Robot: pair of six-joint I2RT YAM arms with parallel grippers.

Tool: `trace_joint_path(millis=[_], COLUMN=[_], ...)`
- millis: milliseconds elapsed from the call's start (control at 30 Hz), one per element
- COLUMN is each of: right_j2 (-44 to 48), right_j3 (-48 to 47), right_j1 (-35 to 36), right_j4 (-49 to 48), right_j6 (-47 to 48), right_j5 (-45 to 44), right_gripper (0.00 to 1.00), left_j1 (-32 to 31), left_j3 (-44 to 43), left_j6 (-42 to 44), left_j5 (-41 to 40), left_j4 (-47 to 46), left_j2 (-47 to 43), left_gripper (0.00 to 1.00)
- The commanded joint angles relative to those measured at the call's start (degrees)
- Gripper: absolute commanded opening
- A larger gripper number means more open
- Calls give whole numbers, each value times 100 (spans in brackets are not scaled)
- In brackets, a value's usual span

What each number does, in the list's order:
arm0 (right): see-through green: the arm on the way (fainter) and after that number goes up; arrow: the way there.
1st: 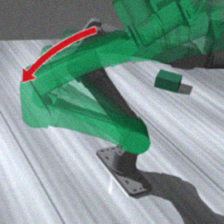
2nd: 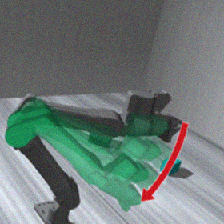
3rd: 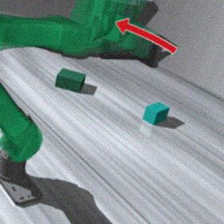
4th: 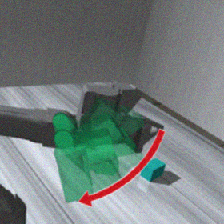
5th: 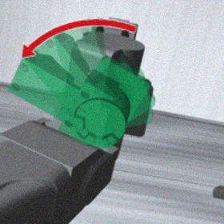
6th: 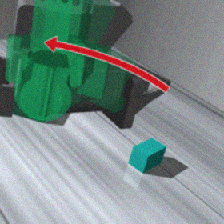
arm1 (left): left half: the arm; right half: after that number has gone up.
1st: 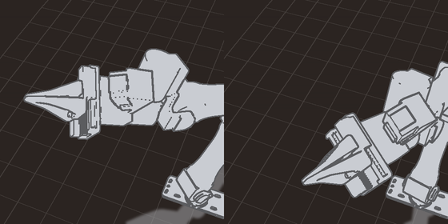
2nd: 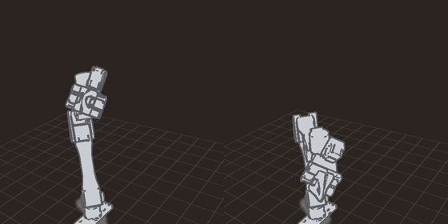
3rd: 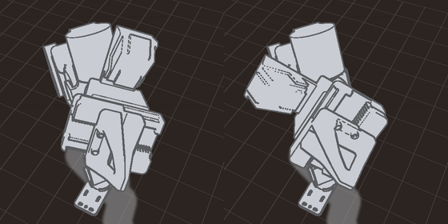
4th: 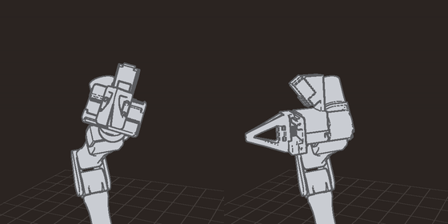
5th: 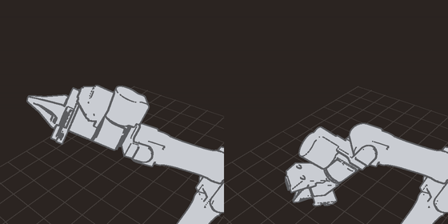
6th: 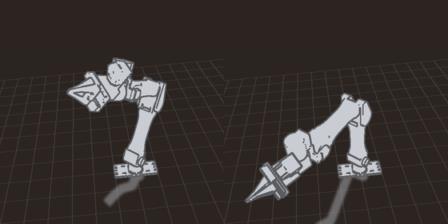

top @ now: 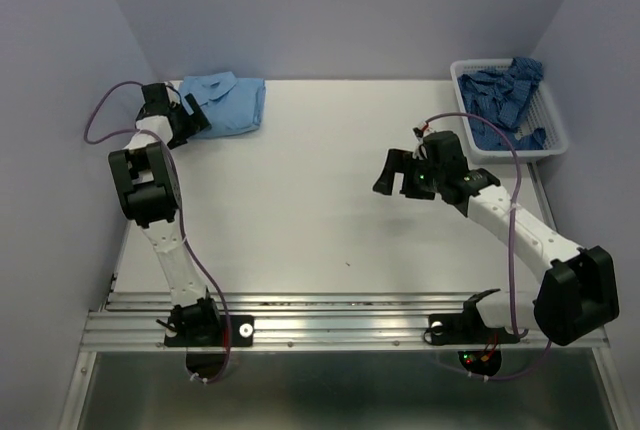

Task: Fold and stack the long sleeve shirts
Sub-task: Neatly place the folded shirt to the corner

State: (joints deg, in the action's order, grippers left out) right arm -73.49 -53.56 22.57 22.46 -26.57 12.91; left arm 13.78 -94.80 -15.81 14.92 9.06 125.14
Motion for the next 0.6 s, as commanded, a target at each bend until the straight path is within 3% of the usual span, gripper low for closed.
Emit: trace_joint_path(millis=[0,67,133,200,267,333,400,467,567], right_j2=[256,387,546,634,774,906,1116,1336,1530], right_j3=[-14,12,4,-40,-58,21,126,363,627], right_j1=[-16,-16,-16,-16,-16,-16,-16,-16,-16], right_j4=[-137,-145,-163,-145,-110,-127,-224,-391,-444], right_j6=[-103,-156,-86,-147,-269,-348,-428,-515,-622], right_j5=[-428,-770,-1043,-1594,-1887,-2221,-2432,-2845,-3276], right_gripper=[100,100,100,100,100,100,100,100,100], left_j1=[-16,-16,-42,-173,-340,-812,-1209,-1700,-1791], left_j3=[-907,-1145,-761,555,1461,2595,3507,4089,4303], left_j6=[534,570,483,325,-43,-351,-571,-773,-792], left_j5=[-129,-279,-165,-112,-453,-1310,-1850,-2536,-2362], left_j4=[752,1079,993,274,-113,-474,-720,-1071,-1257], left_j2=[-52,-112,-732,-1524,-2964,-4305,-5092,-5944,-6510], left_gripper=[99,99,99,99,99,99,99,99,99])
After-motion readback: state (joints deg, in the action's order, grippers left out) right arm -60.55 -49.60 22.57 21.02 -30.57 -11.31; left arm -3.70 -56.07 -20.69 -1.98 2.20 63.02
